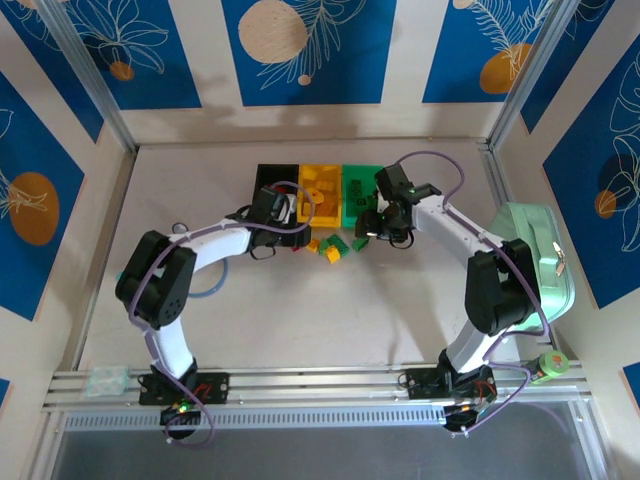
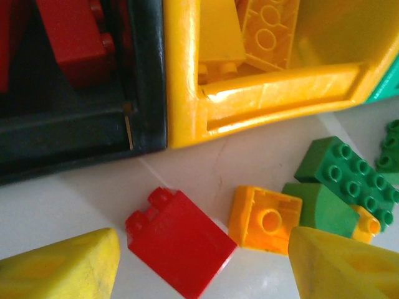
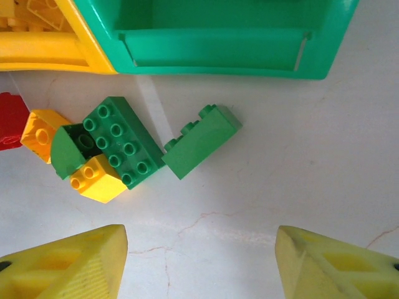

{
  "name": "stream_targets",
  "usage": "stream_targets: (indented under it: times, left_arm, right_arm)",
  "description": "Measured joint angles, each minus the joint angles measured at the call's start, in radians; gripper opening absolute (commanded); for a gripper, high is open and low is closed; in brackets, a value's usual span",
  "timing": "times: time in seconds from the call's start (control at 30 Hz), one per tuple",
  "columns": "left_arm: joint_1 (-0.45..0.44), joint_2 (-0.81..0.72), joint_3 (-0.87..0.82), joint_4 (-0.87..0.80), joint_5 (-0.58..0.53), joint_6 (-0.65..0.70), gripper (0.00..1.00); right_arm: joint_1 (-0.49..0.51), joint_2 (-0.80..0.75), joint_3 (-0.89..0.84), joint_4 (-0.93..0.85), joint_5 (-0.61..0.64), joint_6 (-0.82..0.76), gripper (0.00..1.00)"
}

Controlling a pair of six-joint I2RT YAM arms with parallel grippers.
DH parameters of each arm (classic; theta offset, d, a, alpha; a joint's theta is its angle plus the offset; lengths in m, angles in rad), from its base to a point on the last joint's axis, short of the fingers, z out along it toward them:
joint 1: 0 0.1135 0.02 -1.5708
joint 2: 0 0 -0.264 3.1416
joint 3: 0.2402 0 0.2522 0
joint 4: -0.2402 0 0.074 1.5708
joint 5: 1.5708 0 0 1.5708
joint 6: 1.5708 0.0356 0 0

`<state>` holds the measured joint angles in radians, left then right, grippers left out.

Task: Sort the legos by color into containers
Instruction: Pick up the lego from the center of the table, then place the lego in the container.

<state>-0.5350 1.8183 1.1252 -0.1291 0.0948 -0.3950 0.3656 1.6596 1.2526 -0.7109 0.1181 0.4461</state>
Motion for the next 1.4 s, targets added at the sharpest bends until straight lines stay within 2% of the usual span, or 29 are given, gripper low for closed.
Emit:
stream_targets:
  times: [0.47, 0.6, 0.7, 0.8, 1.13, 1.4]
  left_arm:
    - [0.0, 0.099, 0.088, -0.106, -0.054, -0.049, 0.68]
    - [-0.002, 0.1, 0.088, -0.124, -0.064, -0.059, 0.58]
    - [-0.004, 0.1, 0.087, -0.126, -0.074, -0.064, 0.43]
    - [-0.005, 0.094, 0.087, -0.126, -0.082, -0.065, 0.35]
    - [-0.005, -0.026, 0.019, -0.165, -0.132, -0.067, 0.3]
    - [0.022, -0.135, 0.054, -0.198, -0.154, -0.035, 0.3]
  right_arm:
    - [-0.016, -0.026, -0.041, 0.02, -0.017, 0.001, 0.64]
    - [-0.02, -0.039, -0.051, 0.027, -0.019, 0.008, 0.64]
    - [-0.02, -0.047, -0.06, 0.032, -0.021, 0.009, 0.64]
    - [-0.02, -0.057, -0.075, 0.039, -0.022, 0.012, 0.64]
    - [-0.02, -0.091, -0.139, 0.059, -0.023, 0.034, 0.63]
    - [-0.02, -0.114, -0.203, 0.08, -0.034, 0.049, 0.63]
